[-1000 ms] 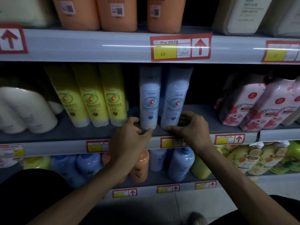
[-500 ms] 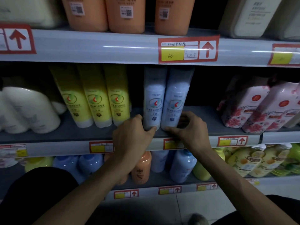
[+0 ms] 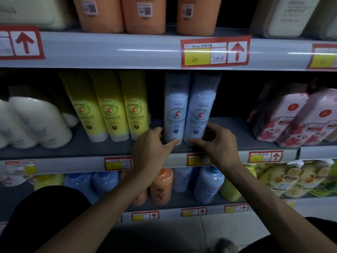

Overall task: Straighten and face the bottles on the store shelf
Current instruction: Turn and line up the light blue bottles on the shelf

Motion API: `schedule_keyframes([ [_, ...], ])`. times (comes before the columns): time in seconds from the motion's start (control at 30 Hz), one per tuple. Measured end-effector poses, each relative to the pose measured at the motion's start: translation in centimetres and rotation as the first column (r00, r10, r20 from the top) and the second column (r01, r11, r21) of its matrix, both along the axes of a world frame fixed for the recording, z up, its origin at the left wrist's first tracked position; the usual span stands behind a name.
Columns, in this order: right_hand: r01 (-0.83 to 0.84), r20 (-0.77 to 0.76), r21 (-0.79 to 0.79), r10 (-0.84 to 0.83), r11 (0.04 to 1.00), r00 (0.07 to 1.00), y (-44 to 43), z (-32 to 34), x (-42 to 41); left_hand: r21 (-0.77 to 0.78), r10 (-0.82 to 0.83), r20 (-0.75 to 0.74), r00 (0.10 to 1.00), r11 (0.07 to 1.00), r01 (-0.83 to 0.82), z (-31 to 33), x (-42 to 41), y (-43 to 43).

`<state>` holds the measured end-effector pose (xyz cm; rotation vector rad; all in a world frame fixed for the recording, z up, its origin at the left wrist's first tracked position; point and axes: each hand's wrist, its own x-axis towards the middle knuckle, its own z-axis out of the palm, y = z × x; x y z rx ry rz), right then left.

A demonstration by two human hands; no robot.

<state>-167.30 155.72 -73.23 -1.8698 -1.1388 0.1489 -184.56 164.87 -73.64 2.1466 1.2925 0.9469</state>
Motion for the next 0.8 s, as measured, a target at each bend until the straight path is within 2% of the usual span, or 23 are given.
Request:
schedule_keyframes([
  [0.8,0.075,0.047,-0.075,-0.071,0.994,0.996,0.2,0.1,-1.1,0.059,0.018,-0.01,1.0,0.998,-0.017,-1.0,0.1,0.2],
])
